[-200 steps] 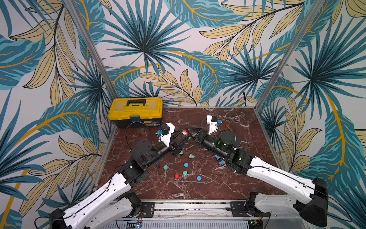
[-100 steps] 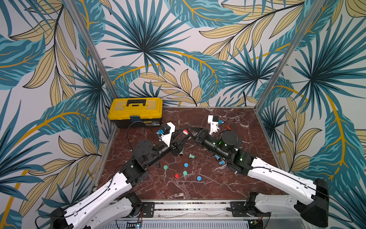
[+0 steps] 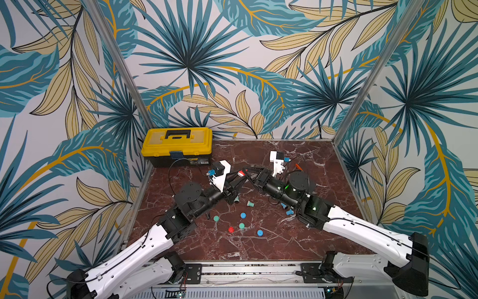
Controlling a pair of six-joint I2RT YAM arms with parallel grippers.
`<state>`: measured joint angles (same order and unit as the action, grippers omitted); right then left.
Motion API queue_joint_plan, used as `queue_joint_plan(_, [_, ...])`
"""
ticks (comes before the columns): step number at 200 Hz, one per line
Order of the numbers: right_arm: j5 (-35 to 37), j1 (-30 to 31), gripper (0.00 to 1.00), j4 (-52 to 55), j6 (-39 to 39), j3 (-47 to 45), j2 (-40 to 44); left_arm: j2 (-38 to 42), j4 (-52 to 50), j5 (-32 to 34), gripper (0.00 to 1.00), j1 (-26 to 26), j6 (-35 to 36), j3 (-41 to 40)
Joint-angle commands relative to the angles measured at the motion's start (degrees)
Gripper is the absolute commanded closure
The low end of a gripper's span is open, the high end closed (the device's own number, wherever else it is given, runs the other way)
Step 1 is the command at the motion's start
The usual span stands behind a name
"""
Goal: Close the stamp cap
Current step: Pick up the stamp from the center of the board.
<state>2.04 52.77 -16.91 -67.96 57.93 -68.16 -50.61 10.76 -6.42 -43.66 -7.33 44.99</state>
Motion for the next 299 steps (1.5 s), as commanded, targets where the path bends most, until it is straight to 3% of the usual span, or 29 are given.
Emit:
queue_joint_plan(1, [-2.88, 0.86, 0.94, -1.00, -0.27, -0.23, -0.05, 0.25, 0.66, 0.89, 0.71, 0.07, 1.78, 0.62])
queue_joint_plan(20, [-2.98, 0.87, 0.92, -0.08, 0.62, -0.53, 0.71, 0.43, 0.66, 0.22, 0.76, 0.07, 2.99, 0.21])
queue_joint_plan(39, [-2.79, 0.72, 0.77, 3.20, 4.06, -0.35, 2.48, 1.49, 0.66, -2.04, 0.79, 0.07, 4.70, -0.73])
queue_joint_plan(61, [-4.95, -0.33, 0.62, 14.29, 10.45, 3.35, 5.16, 3.69, 0.66, -7.75, 0.80, 0.07, 7.28, -2.29])
queue_joint_plan(83, [-10.15, -2.23, 0.55, 25.92, 15.49, 7.81, 7.30, 6.90, 0.58, -15.64, 0.81, 0.07, 9.48, -3.89])
queue_joint_plan(120, [-25.78, -5.42, 0.54, 36.07, 18.57, 11.06, 8.46, 11.25, 0.40, -25.15, 0.81, 0.07, 10.82, -5.69])
queue_joint_plan(157, [-38.16, -5.58, 0.54, 37.58, 17.93, 11.04, 7.63, 11.72, 0.22, -30.63, 0.81, 0.07, 9.74, -5.97])
queue_joint_plan(248, [-46.01, -5.58, 0.58, 35.97, 16.46, 10.74, 5.34, 10.27, 0.22, -32.48, 0.81, 0.07, 8.63, -6.68])
queue_joint_plan(299, [-46.65, -5.62, 0.69, 37.50, 17.12, 10.71, 4.62, 9.85, 0.22, -32.32, 0.81, 0.07, 9.09, -6.41])
